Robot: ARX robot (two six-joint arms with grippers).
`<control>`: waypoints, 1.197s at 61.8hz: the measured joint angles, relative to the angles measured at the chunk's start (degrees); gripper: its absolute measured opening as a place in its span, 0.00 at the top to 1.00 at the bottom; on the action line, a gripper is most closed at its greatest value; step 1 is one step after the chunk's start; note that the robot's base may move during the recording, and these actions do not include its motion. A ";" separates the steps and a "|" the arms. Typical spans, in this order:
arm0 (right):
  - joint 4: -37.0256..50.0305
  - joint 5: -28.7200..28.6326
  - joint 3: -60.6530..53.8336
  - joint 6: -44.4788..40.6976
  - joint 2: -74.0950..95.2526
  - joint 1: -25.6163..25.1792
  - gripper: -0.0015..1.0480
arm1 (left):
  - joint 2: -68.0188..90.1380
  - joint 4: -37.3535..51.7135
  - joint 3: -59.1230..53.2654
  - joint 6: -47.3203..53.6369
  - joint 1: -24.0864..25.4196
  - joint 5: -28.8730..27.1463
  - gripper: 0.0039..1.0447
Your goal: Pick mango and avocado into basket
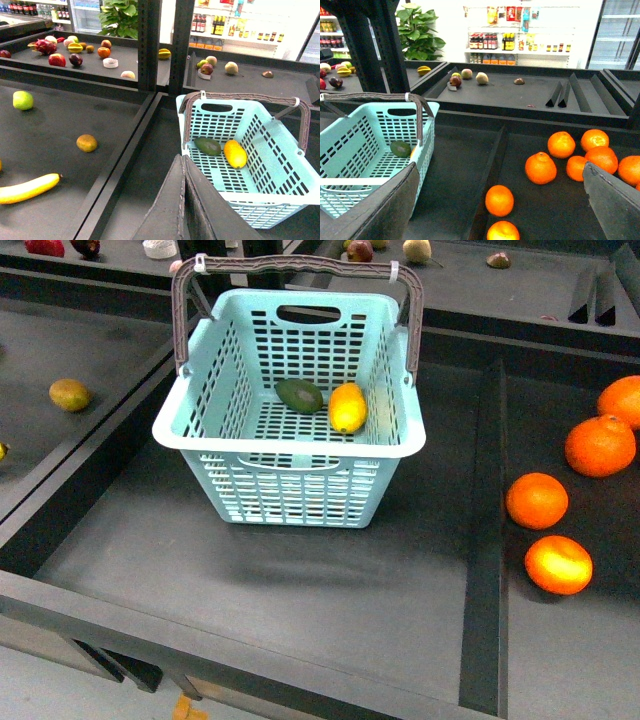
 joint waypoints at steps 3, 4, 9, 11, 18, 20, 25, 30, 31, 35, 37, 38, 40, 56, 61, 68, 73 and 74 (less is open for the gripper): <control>0.00 0.02 0.00 0.00 0.00 0.00 0.07 | -2.23 -0.98 -1.22 0.02 0.00 0.00 0.98; 0.00 0.00 0.00 0.00 0.00 0.00 0.07 | -2.89 -1.33 -1.55 0.04 0.00 0.00 0.98; 0.00 0.02 0.00 0.00 0.00 0.00 0.07 | -6.08 -3.15 -3.04 0.15 0.00 0.00 0.98; 0.00 0.02 0.00 0.00 0.00 0.00 0.07 | -7.39 -3.93 -3.50 0.17 0.00 0.00 0.98; 0.00 0.02 0.00 0.00 0.00 0.00 0.07 | -12.15 -7.15 -5.01 0.20 0.00 0.02 0.98; 0.00 0.02 0.00 0.00 0.00 0.00 0.07 | -13.40 -8.04 -5.35 0.20 0.00 0.00 0.98; 0.00 0.02 0.00 0.00 0.00 0.00 0.07 | -15.47 -8.33 -6.73 0.31 0.00 0.00 0.98; 0.00 0.00 0.00 0.00 0.00 0.00 0.07 | -17.73 -9.40 -7.41 0.42 0.00 0.04 0.98; 0.00 0.00 0.00 0.00 0.00 0.00 0.07 | -18.36 -10.03 -7.41 0.42 0.00 0.00 0.98; 0.00 0.00 -0.02 0.00 0.00 -0.02 0.07 | -21.09 -12.50 -7.41 0.44 0.00 0.00 0.98; 0.00 0.00 -0.02 0.00 0.00 0.00 0.07 | -22.43 -13.64 -7.41 0.46 0.00 0.02 0.98; 0.00 0.02 0.00 0.00 0.00 0.00 0.07 | -23.06 -14.19 -7.41 0.46 0.00 0.02 0.98; 0.00 0.02 0.00 0.00 0.00 0.00 0.07 | -24.22 -15.26 -7.41 0.48 0.00 0.02 0.98; 0.00 0.02 -0.02 0.00 0.00 0.00 0.07 | -32.48 -23.47 -7.41 0.55 0.00 0.02 0.98; 0.00 0.00 0.00 0.00 0.00 0.00 0.07 | -34.29 -25.24 -7.43 0.55 0.00 0.02 0.98; 0.00 0.02 0.00 0.00 0.00 0.00 0.07 | -36.46 -27.45 -7.41 0.55 0.00 0.02 0.98; 0.00 0.02 0.00 0.00 0.00 0.00 0.07 | -37.81 -28.81 -7.41 0.55 0.00 0.02 0.98; 0.00 0.02 0.00 0.00 0.00 0.00 0.07 | -38.07 -29.07 -7.41 0.55 0.00 0.02 0.98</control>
